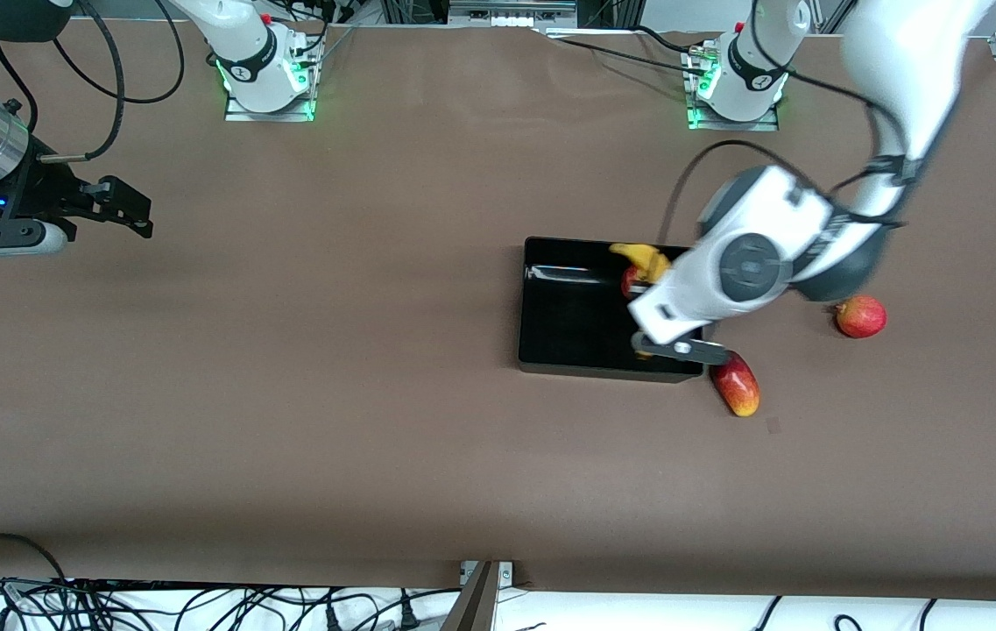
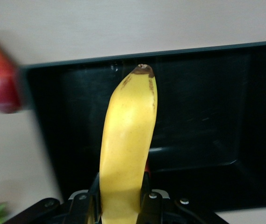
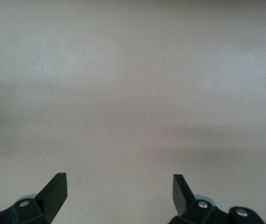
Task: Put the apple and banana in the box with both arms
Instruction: 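Carry the banana into the black box and open the left gripper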
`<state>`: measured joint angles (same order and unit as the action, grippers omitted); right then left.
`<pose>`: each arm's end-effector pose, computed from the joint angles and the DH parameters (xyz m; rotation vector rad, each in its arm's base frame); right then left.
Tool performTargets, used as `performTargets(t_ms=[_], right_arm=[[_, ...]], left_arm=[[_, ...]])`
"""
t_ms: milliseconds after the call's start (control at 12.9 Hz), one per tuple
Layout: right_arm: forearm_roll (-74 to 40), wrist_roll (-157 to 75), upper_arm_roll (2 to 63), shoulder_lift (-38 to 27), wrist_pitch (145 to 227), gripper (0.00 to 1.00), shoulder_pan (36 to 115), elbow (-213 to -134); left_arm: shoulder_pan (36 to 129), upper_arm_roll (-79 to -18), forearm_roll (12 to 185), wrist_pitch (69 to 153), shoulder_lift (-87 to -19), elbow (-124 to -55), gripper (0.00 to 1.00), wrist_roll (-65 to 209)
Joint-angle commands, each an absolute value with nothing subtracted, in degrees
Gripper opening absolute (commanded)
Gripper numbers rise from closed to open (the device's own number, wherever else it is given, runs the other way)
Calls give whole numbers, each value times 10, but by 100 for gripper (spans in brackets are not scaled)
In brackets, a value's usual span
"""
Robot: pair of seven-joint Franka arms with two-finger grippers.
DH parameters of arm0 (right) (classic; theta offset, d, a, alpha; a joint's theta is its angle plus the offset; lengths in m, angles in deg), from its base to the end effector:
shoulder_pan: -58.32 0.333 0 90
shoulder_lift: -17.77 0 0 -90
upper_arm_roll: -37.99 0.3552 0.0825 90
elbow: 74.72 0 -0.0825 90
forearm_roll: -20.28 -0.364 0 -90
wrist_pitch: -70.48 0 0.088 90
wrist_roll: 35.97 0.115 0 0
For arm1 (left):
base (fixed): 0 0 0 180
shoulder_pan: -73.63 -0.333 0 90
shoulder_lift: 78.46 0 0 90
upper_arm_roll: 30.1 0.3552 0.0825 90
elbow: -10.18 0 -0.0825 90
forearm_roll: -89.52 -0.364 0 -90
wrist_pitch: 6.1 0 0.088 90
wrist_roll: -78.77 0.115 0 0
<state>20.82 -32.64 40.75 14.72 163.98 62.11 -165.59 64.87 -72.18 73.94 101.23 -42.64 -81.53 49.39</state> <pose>0.5538 0.0618 0.6251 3.1329 0.0889 -0.0104 0.6013 -0.2733 0.3569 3.0720 -0.1804 -0.3711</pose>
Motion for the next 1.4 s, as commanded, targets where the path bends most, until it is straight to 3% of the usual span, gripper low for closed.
performTargets(t_ms=[0,467,622,700,778,1089,1322], right_arm=[[205,-325,412,146,1638,100,615,-1648],[205,-325,412,146,1638,100,615,-1648],[205,-325,412,146,1638,100,615,-1648],[205,-325,412,146,1638,100,615,-1648],[205,-325,412,146,1638,100,615,-1648],[205,-325,412,145,1638,100,614,-1648],[205,-325,412,146,1638,100,614,-1648]], left_arm=[[680,-712,719,1080,-381,-823,0,428],[737,-675,687,1121,-345,-846,0,393],[742,-665,687,1137,-339,-846,7,392],[742,-660,688,1137,-339,-845,40,392],[741,-659,688,1137,-339,-844,99,392],[713,-661,694,1119,-381,-835,100,392],[667,-668,697,999,-462,-812,100,410]])
